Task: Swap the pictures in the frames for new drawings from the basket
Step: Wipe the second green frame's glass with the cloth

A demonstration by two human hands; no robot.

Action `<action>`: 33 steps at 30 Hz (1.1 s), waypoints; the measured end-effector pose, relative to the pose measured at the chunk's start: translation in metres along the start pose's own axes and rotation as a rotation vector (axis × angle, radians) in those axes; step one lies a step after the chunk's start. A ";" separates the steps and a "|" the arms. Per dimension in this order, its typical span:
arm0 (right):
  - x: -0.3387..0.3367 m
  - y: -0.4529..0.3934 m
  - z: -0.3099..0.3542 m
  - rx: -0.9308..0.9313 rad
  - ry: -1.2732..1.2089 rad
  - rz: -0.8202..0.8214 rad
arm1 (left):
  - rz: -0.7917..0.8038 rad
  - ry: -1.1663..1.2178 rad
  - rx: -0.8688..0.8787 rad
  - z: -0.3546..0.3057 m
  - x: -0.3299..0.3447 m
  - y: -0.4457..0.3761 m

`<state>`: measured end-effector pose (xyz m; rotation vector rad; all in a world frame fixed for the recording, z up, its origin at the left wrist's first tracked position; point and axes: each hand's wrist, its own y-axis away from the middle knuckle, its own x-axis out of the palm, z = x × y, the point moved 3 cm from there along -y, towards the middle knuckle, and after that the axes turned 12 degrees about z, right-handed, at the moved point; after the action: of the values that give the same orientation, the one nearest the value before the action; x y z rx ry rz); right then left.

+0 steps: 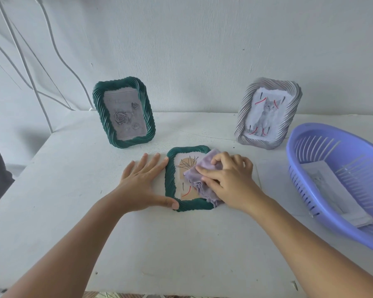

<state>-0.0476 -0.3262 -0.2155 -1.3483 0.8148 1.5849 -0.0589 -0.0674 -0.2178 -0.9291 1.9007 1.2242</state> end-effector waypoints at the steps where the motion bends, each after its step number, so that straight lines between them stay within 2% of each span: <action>1: -0.001 -0.004 -0.002 0.036 0.010 -0.013 | 0.003 -0.002 -0.001 0.000 0.000 0.001; 4: -0.003 -0.020 0.008 0.101 -0.005 0.005 | 0.004 0.000 -0.002 0.000 0.000 0.001; 9: 0.000 -0.003 0.023 -0.167 -0.077 0.186 | 0.005 -0.009 -0.008 0.001 0.001 0.000; 11: -0.005 0.005 0.012 -0.196 -0.098 0.234 | 0.002 -0.007 -0.003 0.001 0.001 0.000; 16: -0.008 -0.013 0.012 -0.057 -0.019 0.138 | 0.011 -0.011 0.001 0.000 0.000 0.000; 21: -0.004 -0.005 0.028 -0.232 -0.088 0.266 | 0.005 -0.010 0.003 0.001 0.000 0.000; 24: -0.010 0.000 0.009 -0.216 -0.092 0.261 | 0.002 -0.004 0.008 0.001 0.000 0.000; 28: -0.010 -0.014 0.014 -0.092 -0.011 0.151 | 0.012 -0.010 0.006 0.001 -0.001 0.000; 33: -0.003 -0.006 0.029 -0.253 -0.068 0.241 | 0.011 -0.007 0.008 0.002 -0.001 -0.001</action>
<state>-0.0540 -0.2986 -0.2061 -1.4040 0.7775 1.9650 -0.0574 -0.0659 -0.2180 -0.9099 1.9059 1.2241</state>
